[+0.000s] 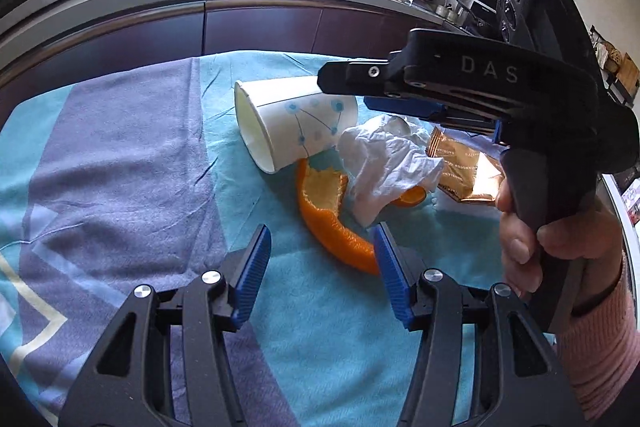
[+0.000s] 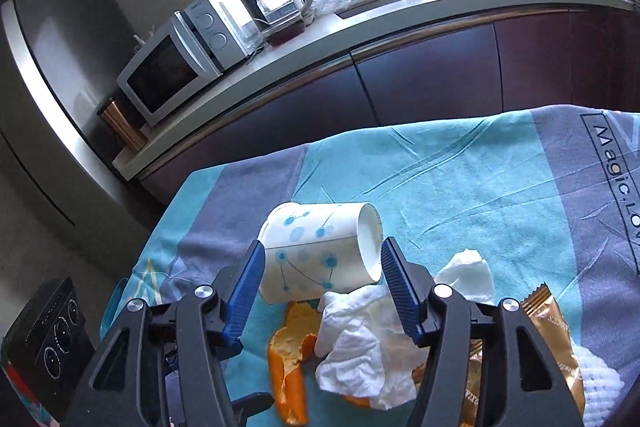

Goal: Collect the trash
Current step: 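Grasp the orange peel with the left tool while the right tool grasps the white dotted paper cup, then carry the orange peel and paper cup to the teal bin with both tools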

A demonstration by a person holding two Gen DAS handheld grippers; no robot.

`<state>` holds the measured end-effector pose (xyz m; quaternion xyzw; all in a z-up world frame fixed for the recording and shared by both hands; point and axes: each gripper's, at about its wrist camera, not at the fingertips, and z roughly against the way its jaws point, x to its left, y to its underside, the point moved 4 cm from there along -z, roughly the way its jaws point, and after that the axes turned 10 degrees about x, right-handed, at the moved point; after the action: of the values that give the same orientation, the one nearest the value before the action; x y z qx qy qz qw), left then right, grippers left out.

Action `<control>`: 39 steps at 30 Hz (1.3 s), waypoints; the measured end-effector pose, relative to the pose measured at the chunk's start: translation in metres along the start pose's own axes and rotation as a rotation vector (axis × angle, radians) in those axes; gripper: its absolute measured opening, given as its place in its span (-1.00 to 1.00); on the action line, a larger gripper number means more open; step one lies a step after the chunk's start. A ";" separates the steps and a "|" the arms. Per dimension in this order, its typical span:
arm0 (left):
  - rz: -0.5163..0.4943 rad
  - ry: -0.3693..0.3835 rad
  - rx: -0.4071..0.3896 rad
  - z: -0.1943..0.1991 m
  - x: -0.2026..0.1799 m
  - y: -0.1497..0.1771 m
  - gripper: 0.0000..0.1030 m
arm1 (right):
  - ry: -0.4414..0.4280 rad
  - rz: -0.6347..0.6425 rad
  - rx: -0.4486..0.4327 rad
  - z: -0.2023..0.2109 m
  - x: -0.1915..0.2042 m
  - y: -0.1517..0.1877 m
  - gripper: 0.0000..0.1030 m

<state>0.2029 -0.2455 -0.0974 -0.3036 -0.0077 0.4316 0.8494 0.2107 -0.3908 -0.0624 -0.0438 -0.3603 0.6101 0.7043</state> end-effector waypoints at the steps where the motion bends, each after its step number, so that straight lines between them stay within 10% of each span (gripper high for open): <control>1: 0.001 -0.002 0.008 -0.004 -0.001 -0.003 0.03 | 0.001 -0.009 0.005 -0.004 -0.002 -0.001 0.14; 5: 0.003 -0.021 0.032 -0.018 -0.002 -0.010 -0.08 | -0.011 -0.013 0.026 -0.014 -0.003 -0.003 0.11; 18: 0.025 0.018 0.035 -0.014 0.006 -0.007 -0.76 | -0.061 0.023 0.000 -0.006 0.003 0.003 -0.85; 39: 0.157 -0.056 -0.122 0.103 0.086 0.056 -0.78 | -0.272 0.081 -0.072 0.031 0.062 0.028 -0.99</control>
<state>0.1878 -0.1045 -0.0647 -0.3422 -0.0340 0.5038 0.7924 0.1700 -0.3405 -0.0249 -0.0004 -0.4720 0.6250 0.6217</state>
